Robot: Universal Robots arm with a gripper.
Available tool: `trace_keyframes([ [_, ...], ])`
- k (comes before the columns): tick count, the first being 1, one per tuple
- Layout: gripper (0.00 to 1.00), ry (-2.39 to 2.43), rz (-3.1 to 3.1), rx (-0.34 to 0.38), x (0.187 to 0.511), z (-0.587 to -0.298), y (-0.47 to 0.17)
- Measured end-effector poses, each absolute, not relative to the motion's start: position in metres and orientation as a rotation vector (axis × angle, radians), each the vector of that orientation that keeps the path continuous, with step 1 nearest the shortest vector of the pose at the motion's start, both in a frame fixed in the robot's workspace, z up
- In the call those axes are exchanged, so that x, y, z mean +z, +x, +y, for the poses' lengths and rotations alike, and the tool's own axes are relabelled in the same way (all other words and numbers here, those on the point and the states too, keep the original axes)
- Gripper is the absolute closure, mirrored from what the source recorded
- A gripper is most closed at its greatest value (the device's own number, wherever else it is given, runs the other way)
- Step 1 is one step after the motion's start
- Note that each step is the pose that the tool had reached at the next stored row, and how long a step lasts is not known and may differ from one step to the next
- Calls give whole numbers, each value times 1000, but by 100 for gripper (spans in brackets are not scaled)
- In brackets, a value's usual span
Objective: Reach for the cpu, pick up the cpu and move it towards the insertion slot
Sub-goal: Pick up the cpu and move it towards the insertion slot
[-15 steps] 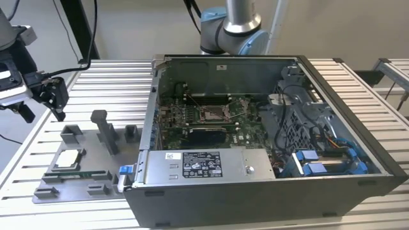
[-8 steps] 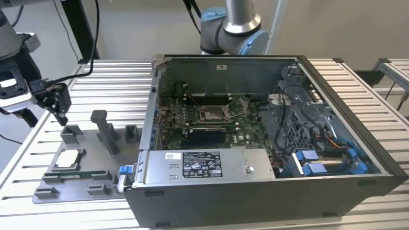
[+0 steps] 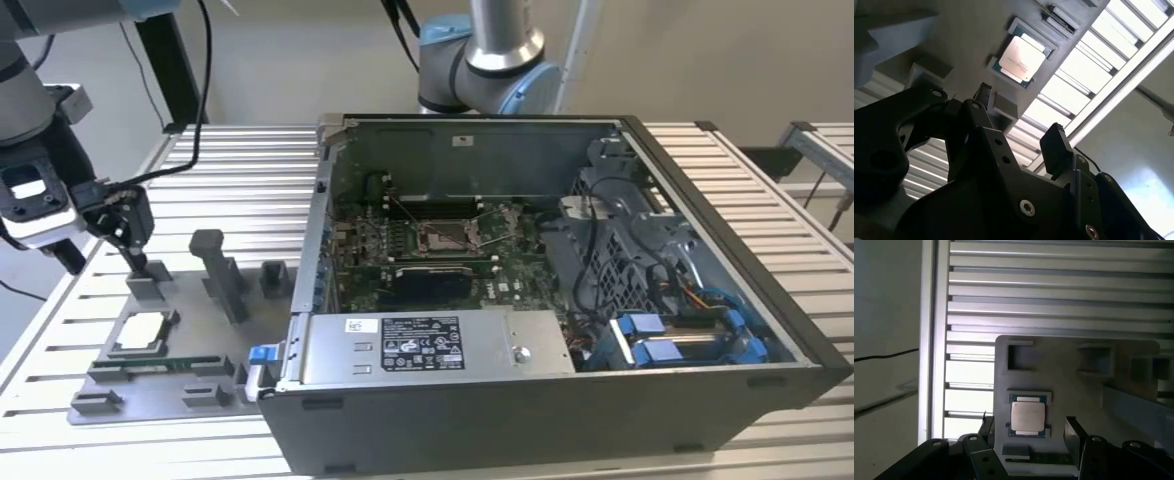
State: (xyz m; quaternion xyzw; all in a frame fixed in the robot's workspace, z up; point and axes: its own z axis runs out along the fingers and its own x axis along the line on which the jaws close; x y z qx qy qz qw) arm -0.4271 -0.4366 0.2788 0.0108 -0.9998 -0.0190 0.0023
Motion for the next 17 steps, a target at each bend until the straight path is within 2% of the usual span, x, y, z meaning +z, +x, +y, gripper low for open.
trace_keyframes([
  [17,0,34,-3136,-60,248,-437,-425],
])
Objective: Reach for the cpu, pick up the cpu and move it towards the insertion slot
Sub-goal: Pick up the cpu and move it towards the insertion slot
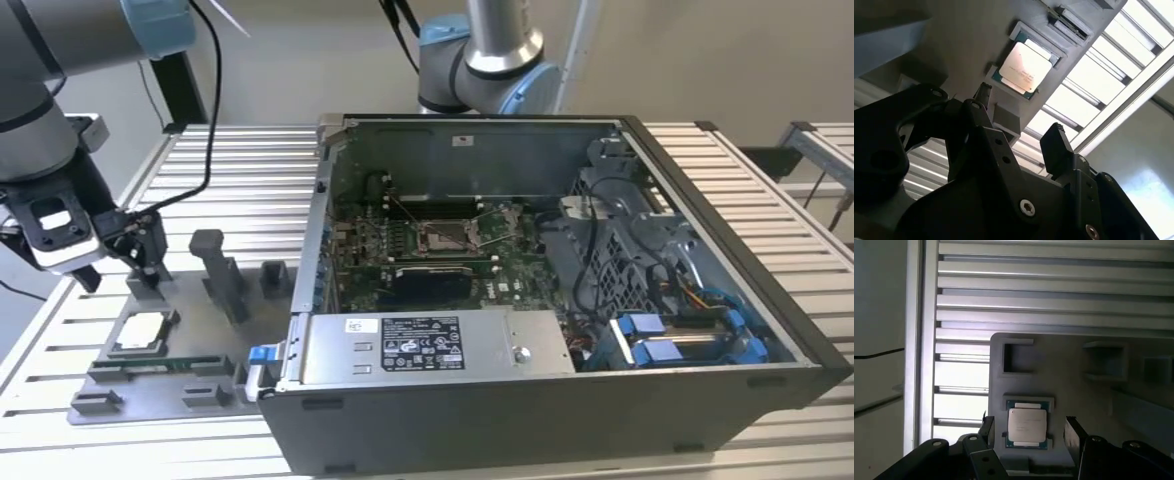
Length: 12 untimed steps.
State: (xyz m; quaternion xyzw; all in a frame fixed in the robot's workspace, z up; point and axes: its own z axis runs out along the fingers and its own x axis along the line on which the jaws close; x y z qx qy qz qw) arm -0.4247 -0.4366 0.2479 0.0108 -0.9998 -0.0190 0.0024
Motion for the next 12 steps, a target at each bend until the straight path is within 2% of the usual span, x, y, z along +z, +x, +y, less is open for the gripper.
trace_keyframes([
  [12,0,34,-3136,-60,226,-437,-424],
])
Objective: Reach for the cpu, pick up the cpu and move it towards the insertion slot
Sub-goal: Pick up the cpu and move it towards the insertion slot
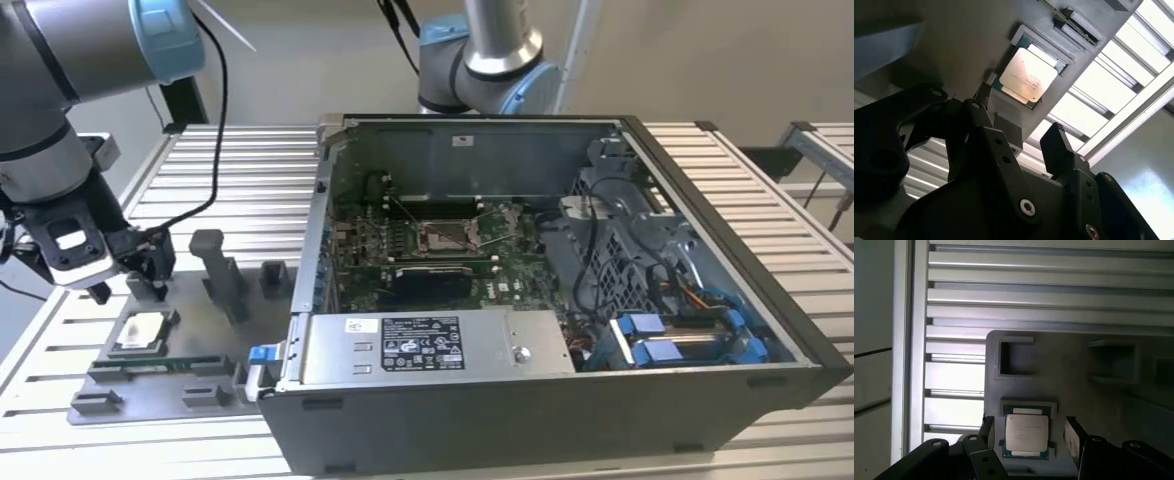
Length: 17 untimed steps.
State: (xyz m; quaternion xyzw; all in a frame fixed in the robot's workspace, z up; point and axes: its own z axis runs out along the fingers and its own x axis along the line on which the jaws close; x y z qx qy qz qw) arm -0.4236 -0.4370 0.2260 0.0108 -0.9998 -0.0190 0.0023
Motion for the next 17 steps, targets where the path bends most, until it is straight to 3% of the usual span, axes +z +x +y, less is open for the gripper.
trace_keyframes([
  [17,0,34,-3136,-60,197,-452,-424],
])
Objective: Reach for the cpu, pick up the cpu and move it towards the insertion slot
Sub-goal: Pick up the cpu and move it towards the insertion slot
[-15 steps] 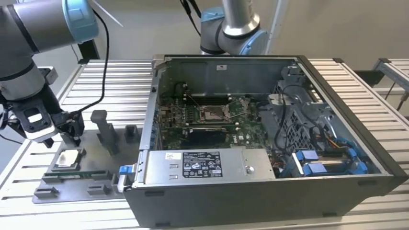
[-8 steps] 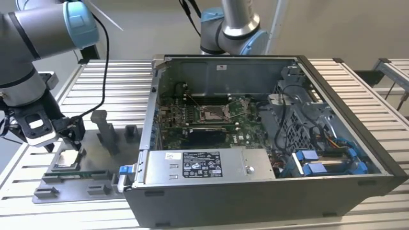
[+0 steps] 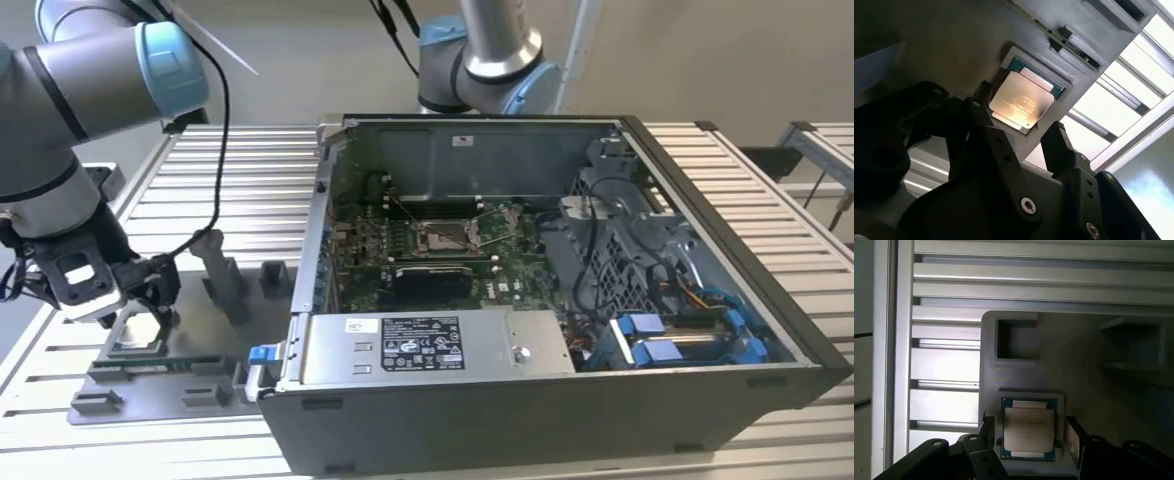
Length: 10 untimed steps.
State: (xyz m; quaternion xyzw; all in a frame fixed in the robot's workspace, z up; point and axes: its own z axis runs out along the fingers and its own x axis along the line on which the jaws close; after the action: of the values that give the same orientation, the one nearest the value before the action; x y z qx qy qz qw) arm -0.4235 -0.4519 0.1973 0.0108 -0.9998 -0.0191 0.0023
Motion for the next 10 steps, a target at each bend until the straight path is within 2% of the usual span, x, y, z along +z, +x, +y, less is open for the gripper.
trace_keyframes([
  [10,0,34,-3136,-60,189,-453,-424],
])
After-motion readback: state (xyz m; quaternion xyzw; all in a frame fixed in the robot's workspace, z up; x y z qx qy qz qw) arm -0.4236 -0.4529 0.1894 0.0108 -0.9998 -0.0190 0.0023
